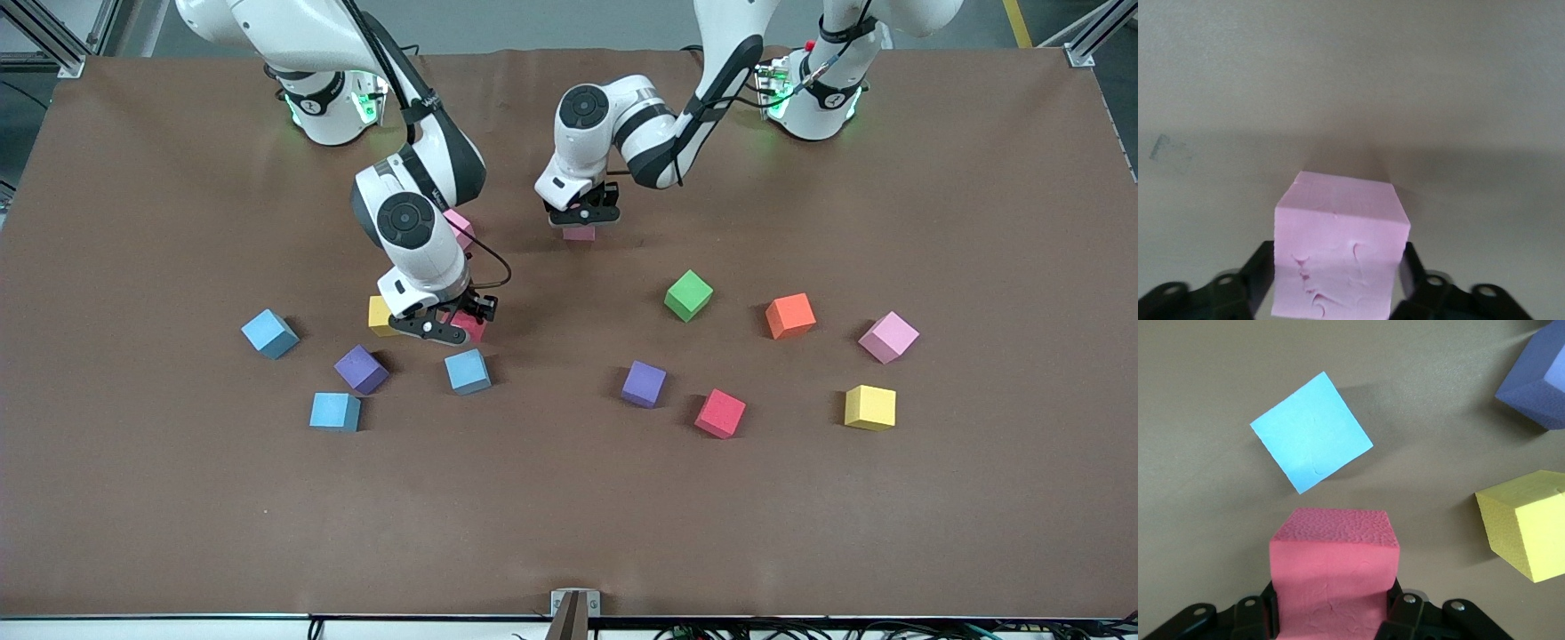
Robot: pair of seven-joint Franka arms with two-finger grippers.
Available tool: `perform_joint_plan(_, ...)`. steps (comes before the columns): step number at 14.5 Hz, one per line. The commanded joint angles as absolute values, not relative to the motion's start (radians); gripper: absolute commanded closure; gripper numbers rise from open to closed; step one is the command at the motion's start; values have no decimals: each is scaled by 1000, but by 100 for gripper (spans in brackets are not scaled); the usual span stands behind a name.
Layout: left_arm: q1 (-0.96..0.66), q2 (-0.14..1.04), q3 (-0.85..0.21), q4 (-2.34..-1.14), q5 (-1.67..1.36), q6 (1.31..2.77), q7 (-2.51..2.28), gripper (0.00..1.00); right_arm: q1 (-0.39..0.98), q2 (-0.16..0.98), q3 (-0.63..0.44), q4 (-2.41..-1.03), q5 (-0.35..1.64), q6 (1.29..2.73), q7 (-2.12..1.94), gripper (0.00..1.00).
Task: Arrange 11 blocks into digit 3
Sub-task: 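Lift the pink cube with the left gripper while the right gripper lifts red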
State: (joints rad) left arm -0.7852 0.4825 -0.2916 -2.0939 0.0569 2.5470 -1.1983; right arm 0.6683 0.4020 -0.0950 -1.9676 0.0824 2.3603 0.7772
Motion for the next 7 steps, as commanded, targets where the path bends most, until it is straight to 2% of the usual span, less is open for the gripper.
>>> perform_joint_plan(1, -785, 479, -291, -2079, 80, 2551, -1250, 0, 661, 399, -89, -1951, 84, 2344, 784, 73)
perform_joint_plan(7, -775, 353, -291, -2083, 80, 2427, -1262, 0, 670, 403, -87, -1974, 92, 2355, 870, 75)
